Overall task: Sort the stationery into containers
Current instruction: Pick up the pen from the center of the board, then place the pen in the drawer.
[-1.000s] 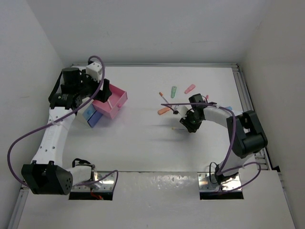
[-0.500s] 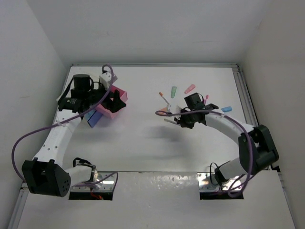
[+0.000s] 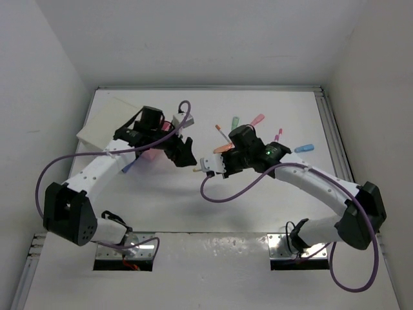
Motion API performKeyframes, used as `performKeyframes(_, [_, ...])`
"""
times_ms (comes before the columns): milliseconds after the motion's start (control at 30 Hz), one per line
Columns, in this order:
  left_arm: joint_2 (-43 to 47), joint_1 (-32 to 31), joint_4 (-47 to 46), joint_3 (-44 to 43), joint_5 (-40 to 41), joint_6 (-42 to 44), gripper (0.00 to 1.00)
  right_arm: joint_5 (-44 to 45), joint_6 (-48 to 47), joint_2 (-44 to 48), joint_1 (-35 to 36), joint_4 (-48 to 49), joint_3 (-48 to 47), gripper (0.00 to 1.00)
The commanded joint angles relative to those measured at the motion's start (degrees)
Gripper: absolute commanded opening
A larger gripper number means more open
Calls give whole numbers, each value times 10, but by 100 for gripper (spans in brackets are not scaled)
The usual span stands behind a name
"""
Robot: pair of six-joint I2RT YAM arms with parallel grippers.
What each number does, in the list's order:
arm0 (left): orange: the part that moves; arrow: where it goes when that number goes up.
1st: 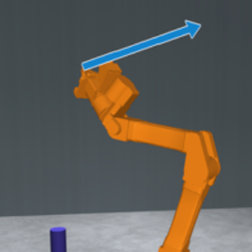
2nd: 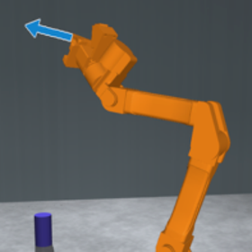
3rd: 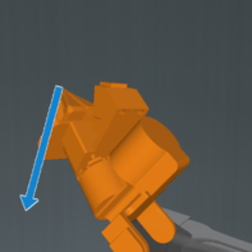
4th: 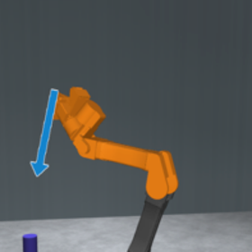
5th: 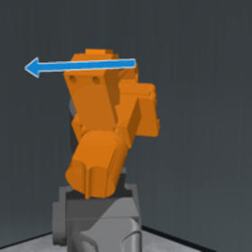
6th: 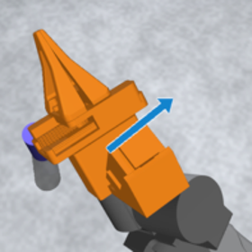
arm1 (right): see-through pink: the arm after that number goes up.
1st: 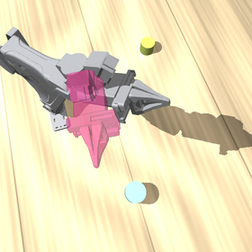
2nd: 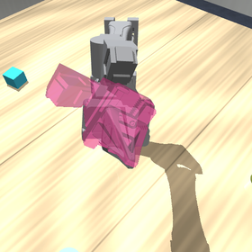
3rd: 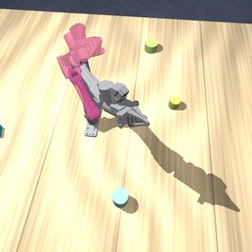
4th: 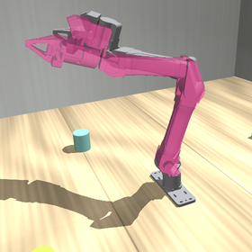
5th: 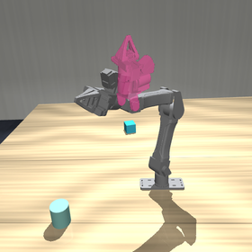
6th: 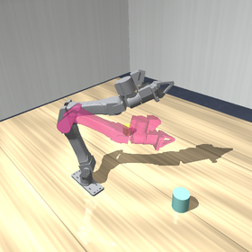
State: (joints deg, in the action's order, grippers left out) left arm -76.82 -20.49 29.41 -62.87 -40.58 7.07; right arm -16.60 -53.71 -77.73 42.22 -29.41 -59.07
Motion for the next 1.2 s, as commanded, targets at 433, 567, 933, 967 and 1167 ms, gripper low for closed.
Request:
performKeyframes(433, [-93, -109, 50, -59, -55, 14, 80, 53, -77, 14, 42, 43, -7, 0])
performKeyframes(567, [-102, -110, 41, -59, -57, 2, 48, 61, -69, 23, 45, 69, 2, 0])
performKeyframes(933, [-51, 31, 51, -139, 40, -10, 0, 115, 34, 91, -17, 189, 93, 52])
performKeyframes(967, [-43, 54, 47, -147, 91, -17, 0, 111, 55, 90, -27, 189, 91, 52])
performKeyframes(1167, [-31, 109, 108, -182, 262, 14, 0, 90, 214, -4, -103, 135, 11, 44])
